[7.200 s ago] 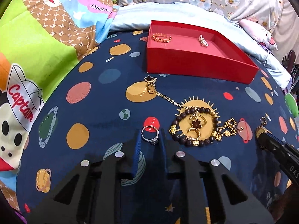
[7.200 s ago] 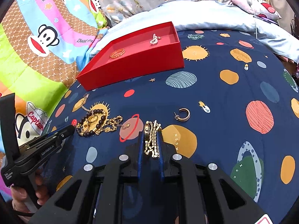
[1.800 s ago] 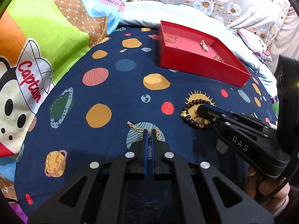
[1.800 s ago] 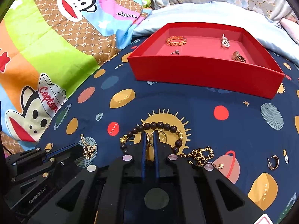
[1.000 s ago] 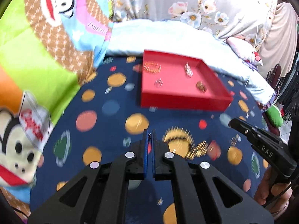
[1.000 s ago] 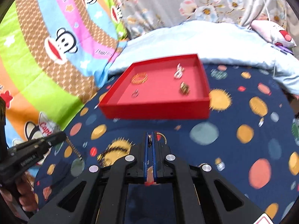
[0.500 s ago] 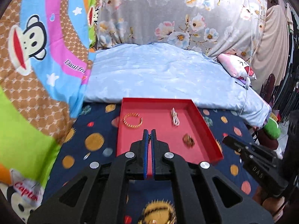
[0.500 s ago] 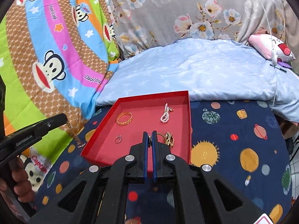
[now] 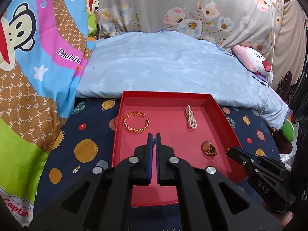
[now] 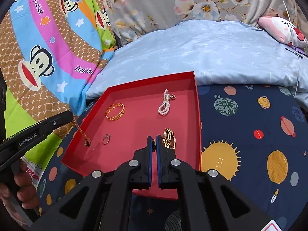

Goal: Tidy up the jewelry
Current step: 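Carry both held pieces over the red tray and open both tools, then move both tools back toward the dark beaded bracelet on the sheet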

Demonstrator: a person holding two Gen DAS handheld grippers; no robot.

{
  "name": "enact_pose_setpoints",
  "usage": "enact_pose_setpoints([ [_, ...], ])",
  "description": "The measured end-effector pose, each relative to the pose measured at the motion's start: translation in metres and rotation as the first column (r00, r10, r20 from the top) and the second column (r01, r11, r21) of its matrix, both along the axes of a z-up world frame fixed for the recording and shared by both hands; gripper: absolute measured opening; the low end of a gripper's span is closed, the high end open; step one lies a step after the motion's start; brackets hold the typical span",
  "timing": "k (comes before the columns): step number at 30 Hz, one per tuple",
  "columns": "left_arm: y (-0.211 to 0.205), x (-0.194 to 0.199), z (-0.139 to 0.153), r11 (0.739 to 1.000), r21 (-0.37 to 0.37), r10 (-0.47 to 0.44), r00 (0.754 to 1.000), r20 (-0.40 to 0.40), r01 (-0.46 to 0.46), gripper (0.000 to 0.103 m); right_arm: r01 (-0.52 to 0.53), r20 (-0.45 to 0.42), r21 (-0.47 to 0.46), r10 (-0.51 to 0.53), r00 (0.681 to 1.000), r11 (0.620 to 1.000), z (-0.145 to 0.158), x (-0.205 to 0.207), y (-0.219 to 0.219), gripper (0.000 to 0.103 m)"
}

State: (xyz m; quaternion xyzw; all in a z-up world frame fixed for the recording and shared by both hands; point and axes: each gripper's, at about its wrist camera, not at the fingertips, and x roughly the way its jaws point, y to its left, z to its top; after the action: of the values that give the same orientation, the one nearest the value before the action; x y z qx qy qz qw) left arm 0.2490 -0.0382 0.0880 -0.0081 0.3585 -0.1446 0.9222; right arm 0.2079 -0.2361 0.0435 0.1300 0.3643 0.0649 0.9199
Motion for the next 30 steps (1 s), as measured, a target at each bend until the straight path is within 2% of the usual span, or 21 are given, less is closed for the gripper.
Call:
enact_pose_setpoints([
  [6,0.002,0.001,-0.006,1.0,-0.003,0.007,1.0,-0.019,-0.007,0.002,0.002,-0.012,-0.003,-0.002,1.0,1.0,-0.007,0.0,0.002,0.004],
  [7,0.002,0.0,-0.006,1.0,0.003,0.011,1.0,-0.017,-0.011,0.003,0.007,-0.007,-0.006,-0.008,1.0,1.0,-0.007,-0.001,0.002,0.009],
  [8,0.003,-0.001,-0.006,1.0,0.015,0.022,1.0,-0.014,-0.021,0.009,0.018,-0.002,-0.013,-0.018,1.0,1.0,-0.007,-0.003,0.002,0.013],
  [9,0.003,-0.002,-0.006,0.999,0.02,0.026,1.0,-0.012,-0.025,0.024,0.026,0.002,-0.014,-0.026,1.0,1.0,-0.005,-0.005,0.002,0.022],
  [10,0.005,-0.004,-0.006,0.999,0.02,0.033,0.999,-0.009,-0.033,0.034,0.033,0.01,-0.012,-0.032,0.999,0.999,-0.003,-0.007,0.001,0.032],
  [11,0.008,-0.007,-0.005,0.999,0.014,0.05,0.999,-0.002,-0.05,0.051,0.042,0.025,-0.009,-0.041,0.999,0.999,0.0,-0.012,0.0,0.034],
  [12,0.011,-0.01,-0.003,0.998,0.006,0.058,0.998,0.008,-0.058,0.055,0.045,0.039,-0.012,-0.045,0.998,0.999,0.004,-0.016,0.0,0.036],
  [19,0.027,-0.038,0.005,0.997,0.014,0.077,0.997,0.029,-0.077,0.058,0.046,0.095,-0.042,-0.041,0.995,0.998,0.024,-0.058,0.005,0.042],
  [30,0.032,-0.097,-0.018,0.996,0.042,0.076,0.996,-0.038,-0.075,0.058,0.031,0.035,-0.04,-0.03,0.999,0.999,0.005,-0.134,0.024,0.045],
])
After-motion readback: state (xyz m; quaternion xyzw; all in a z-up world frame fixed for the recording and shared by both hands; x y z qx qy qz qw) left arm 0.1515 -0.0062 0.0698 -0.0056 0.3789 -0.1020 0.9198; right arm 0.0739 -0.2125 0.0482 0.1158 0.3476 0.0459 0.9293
